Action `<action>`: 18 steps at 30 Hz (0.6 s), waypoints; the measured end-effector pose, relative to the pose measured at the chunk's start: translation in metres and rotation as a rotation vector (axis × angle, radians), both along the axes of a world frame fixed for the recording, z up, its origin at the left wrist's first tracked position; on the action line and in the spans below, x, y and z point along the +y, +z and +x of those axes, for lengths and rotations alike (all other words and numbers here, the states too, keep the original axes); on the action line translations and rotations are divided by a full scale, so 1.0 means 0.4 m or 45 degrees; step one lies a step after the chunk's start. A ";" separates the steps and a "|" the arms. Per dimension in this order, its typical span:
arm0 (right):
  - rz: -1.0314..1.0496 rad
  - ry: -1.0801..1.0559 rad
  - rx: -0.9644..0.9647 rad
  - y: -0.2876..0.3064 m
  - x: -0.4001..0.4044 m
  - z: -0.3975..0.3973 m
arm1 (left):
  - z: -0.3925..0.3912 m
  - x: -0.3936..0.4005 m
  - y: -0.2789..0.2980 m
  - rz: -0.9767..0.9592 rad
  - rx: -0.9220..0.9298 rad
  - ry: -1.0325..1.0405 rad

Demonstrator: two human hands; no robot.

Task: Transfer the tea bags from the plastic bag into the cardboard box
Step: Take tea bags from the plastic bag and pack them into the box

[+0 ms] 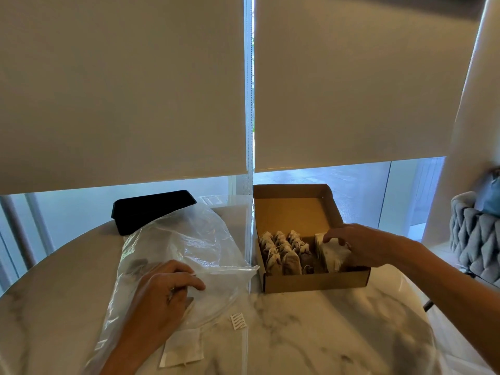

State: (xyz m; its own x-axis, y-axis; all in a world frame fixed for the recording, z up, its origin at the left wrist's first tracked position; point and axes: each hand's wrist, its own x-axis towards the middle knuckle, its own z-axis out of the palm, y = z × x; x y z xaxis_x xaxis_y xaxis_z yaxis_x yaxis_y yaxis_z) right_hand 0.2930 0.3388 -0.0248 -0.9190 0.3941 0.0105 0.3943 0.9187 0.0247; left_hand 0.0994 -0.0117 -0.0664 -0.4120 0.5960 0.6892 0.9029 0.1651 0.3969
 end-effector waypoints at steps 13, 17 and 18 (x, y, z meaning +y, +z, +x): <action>0.051 -0.018 -0.015 -0.034 0.030 0.002 | -0.008 0.000 -0.006 -0.034 0.022 0.009; 0.037 -0.003 -0.017 -0.038 0.036 -0.001 | -0.006 0.004 -0.005 -0.018 0.001 0.014; 0.033 0.006 -0.035 -0.037 0.035 -0.003 | -0.005 0.005 -0.006 -0.010 -0.007 0.011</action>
State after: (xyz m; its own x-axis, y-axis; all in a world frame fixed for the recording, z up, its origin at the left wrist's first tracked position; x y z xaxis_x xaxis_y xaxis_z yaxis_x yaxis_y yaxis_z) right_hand 0.2918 0.3528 -0.0397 -0.9211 0.3894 -0.0045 0.3885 0.9196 0.0593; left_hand 0.0972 -0.0097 -0.0687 -0.4209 0.5979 0.6822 0.8992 0.1758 0.4007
